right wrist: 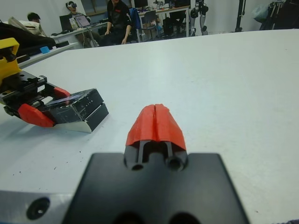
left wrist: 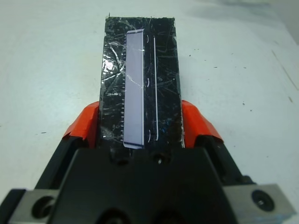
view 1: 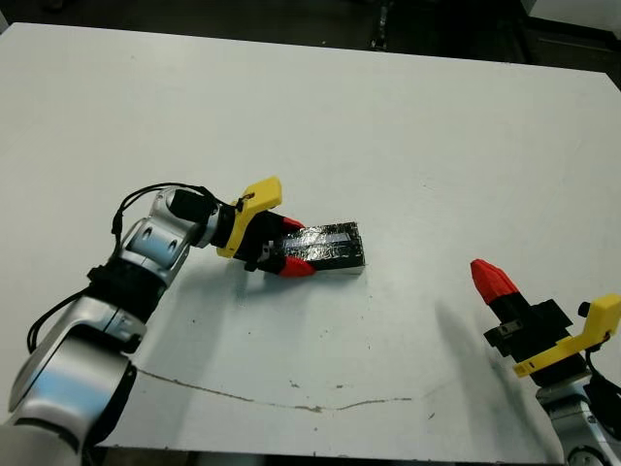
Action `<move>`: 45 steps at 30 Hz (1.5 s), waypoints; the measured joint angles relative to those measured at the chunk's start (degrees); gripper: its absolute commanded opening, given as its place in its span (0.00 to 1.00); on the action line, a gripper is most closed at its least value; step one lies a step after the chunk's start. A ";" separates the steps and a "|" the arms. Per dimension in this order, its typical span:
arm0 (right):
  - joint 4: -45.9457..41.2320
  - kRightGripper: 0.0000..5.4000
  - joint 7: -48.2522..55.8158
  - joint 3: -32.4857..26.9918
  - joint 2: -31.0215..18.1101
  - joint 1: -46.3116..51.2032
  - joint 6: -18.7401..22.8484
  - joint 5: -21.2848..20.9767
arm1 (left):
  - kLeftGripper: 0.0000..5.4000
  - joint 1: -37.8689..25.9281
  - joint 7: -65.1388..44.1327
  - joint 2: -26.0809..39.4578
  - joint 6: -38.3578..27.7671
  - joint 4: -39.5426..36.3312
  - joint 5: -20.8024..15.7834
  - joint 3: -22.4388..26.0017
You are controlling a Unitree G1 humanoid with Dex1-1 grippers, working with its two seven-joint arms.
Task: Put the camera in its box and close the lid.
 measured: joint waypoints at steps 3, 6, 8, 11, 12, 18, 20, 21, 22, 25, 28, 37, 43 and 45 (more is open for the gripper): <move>0.00 0.00 0.01 0.01 0.00 0.01 -0.01 0.02 | 0.58 -0.65 0.00 -0.76 -0.52 1.13 0.65 -0.62; 0.01 0.00 0.02 0.02 0.00 0.02 0.00 -0.01 | 0.58 -1.39 0.01 -1.47 -0.79 2.02 1.14 -1.10; 0.00 0.00 0.01 0.03 0.00 0.04 0.00 -0.01 | 0.58 -1.80 0.01 -1.78 -0.79 2.48 1.26 -1.24; 0.01 0.00 0.01 0.04 0.00 0.20 0.00 0.00 | 0.58 -2.17 0.01 -2.14 -0.83 2.69 1.66 -1.57; 0.01 0.00 0.02 0.05 0.00 0.20 0.00 0.03 | 0.58 -2.24 0.01 -2.22 -0.95 2.68 1.92 -1.68; -0.04 0.00 0.17 0.05 0.00 0.23 0.00 0.30 | 0.58 -2.50 0.05 -2.50 -1.66 2.67 2.56 -1.90; -0.04 0.00 0.17 0.05 0.00 0.23 0.00 0.25 | 0.58 -2.52 0.12 -2.59 -2.04 2.66 2.79 -1.94; -0.04 0.00 0.17 0.05 0.00 0.23 0.00 0.25 | 0.58 -2.51 0.17 -2.66 -2.46 2.66 3.08 -1.95; -0.04 0.00 0.17 0.06 0.00 0.23 0.00 0.25 | 0.58 -2.51 0.21 -2.76 -3.05 2.66 3.46 -1.97; -0.04 0.00 0.17 0.08 0.00 0.23 0.00 0.25 | 0.58 -2.52 0.29 -2.96 -3.92 2.67 4.07 -1.99; -0.10 0.00 0.16 0.26 0.00 0.24 0.00 0.26 | 0.58 -2.60 0.54 -3.23 -4.38 2.67 4.73 -2.01; 0.05 0.00 0.39 0.40 0.01 0.34 -0.01 0.32 | 0.81 -3.34 3.38 -5.38 -12.78 4.65 6.95 -3.84; 0.06 0.00 0.40 0.39 0.00 0.31 -0.01 0.38 | 0.92 -3.87 4.09 -5.41 -15.42 6.39 6.94 -3.84; 0.06 0.00 0.40 0.39 -0.01 0.30 -0.01 0.15 | 0.96 -3.93 4.26 -5.41 -15.76 6.81 6.94 -3.83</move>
